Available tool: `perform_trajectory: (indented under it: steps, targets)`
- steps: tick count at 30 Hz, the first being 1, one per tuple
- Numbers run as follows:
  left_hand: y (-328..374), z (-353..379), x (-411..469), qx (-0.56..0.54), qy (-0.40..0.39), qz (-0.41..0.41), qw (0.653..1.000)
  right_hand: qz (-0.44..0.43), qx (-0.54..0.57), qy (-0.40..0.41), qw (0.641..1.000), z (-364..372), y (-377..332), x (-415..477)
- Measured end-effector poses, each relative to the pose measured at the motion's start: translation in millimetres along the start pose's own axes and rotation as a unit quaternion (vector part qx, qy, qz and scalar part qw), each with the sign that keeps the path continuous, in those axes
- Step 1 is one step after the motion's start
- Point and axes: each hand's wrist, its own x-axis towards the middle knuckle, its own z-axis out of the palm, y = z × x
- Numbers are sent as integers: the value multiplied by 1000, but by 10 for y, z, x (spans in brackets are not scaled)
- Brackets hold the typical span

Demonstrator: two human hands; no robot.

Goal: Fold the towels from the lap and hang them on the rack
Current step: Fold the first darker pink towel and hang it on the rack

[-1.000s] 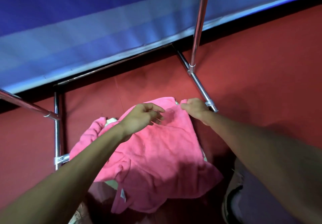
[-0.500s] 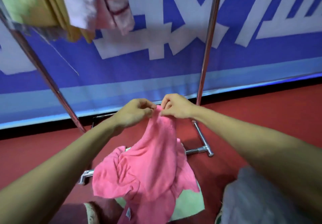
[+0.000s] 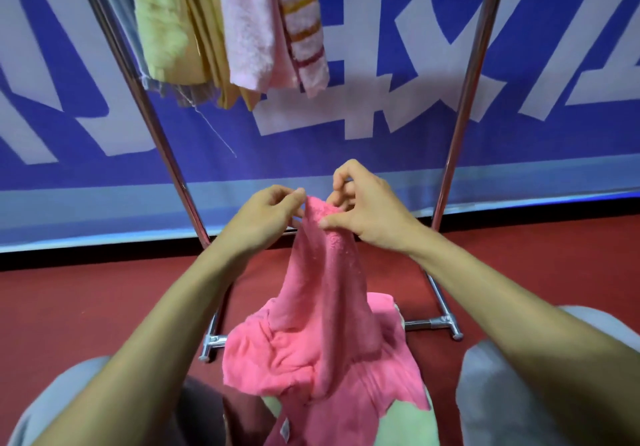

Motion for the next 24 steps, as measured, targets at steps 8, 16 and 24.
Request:
perform_trajectory:
  steps: [8, 16, 24]
  targets:
    - [-23, 153, -129, 23, -31, 54, 998, -12, -46, 6, 999, -37, 34, -176]
    - [27, 207, -143, -1, 25, 146, 989, 96, 70, -41, 992, -51, 171, -160]
    - [85, 145, -142, -100, 65, 105, 987, 101, 122, -125, 979, -127, 46, -198]
